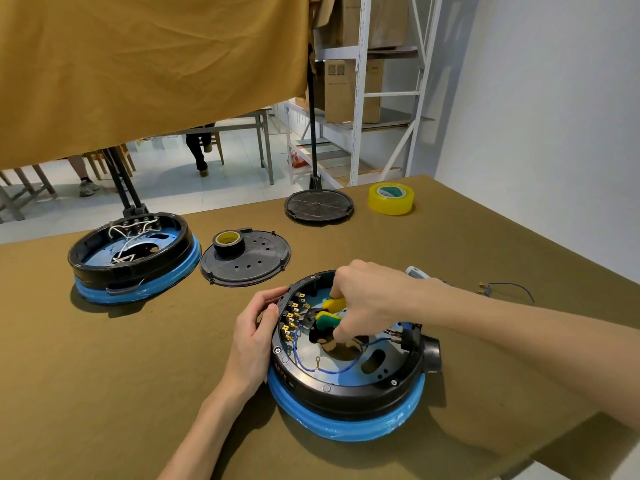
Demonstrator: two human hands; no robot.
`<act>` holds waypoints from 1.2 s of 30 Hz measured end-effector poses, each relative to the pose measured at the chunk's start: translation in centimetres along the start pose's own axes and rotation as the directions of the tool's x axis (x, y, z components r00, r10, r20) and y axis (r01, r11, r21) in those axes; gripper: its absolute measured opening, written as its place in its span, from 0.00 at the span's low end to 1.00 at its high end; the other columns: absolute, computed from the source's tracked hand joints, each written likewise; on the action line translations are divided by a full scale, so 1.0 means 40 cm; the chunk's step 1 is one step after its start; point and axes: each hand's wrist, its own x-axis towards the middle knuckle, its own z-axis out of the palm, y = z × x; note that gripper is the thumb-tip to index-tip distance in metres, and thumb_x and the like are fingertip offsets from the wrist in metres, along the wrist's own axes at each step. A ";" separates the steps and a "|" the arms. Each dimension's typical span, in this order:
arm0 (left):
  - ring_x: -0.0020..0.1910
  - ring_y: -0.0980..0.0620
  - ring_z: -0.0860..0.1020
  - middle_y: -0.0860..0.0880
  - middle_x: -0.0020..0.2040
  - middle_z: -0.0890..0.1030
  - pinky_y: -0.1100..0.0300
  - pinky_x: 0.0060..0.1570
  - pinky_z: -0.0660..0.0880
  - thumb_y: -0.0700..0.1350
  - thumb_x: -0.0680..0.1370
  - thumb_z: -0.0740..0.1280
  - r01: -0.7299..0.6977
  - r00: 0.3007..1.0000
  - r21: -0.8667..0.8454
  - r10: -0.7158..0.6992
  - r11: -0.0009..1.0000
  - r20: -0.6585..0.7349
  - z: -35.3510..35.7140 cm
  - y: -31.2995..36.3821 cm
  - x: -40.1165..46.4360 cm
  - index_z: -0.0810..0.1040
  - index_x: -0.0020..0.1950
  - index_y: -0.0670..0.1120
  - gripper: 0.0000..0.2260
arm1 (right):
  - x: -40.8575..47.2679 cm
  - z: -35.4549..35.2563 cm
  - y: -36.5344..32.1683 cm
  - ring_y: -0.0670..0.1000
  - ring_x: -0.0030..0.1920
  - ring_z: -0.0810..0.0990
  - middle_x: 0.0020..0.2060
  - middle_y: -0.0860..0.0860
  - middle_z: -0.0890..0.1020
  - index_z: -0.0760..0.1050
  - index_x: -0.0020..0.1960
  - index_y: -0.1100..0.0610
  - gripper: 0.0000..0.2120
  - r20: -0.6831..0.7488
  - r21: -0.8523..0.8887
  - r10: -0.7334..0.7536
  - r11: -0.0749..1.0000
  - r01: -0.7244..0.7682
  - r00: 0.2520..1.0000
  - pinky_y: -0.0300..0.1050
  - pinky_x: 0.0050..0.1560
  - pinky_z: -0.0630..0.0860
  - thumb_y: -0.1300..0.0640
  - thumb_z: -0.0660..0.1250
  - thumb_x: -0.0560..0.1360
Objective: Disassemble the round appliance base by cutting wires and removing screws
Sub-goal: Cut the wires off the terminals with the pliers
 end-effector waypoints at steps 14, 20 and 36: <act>0.61 0.61 0.79 0.56 0.60 0.83 0.70 0.55 0.76 0.40 0.86 0.59 0.012 1.000 0.010 -0.012 1.000 -0.005 -0.002 -0.002 -0.001 0.79 0.65 0.51 0.13 | -0.015 -0.008 0.006 0.49 0.31 0.73 0.32 0.49 0.77 0.80 0.45 0.59 0.18 0.033 0.084 -0.014 0.996 0.011 0.999 0.43 0.28 0.69 0.45 0.77 0.68; 0.61 0.59 0.80 0.54 0.60 0.83 0.66 0.56 0.77 0.38 0.86 0.59 0.010 1.000 -0.005 -0.010 1.000 -0.008 -0.002 -0.002 0.000 0.79 0.66 0.49 0.14 | -0.008 -0.005 0.016 0.49 0.31 0.73 0.31 0.49 0.77 0.83 0.47 0.61 0.21 0.081 0.180 0.029 0.983 -0.043 0.996 0.45 0.30 0.68 0.43 0.77 0.68; 0.59 0.59 0.81 0.55 0.59 0.84 0.68 0.53 0.77 0.39 0.86 0.59 0.014 1.000 -0.024 -0.014 1.000 0.000 -0.003 -0.003 0.001 0.79 0.66 0.47 0.13 | -0.042 0.045 0.002 0.51 0.35 0.78 0.39 0.50 0.81 0.81 0.53 0.59 0.22 -0.077 -0.017 -0.075 0.997 0.074 0.994 0.46 0.33 0.79 0.42 0.75 0.70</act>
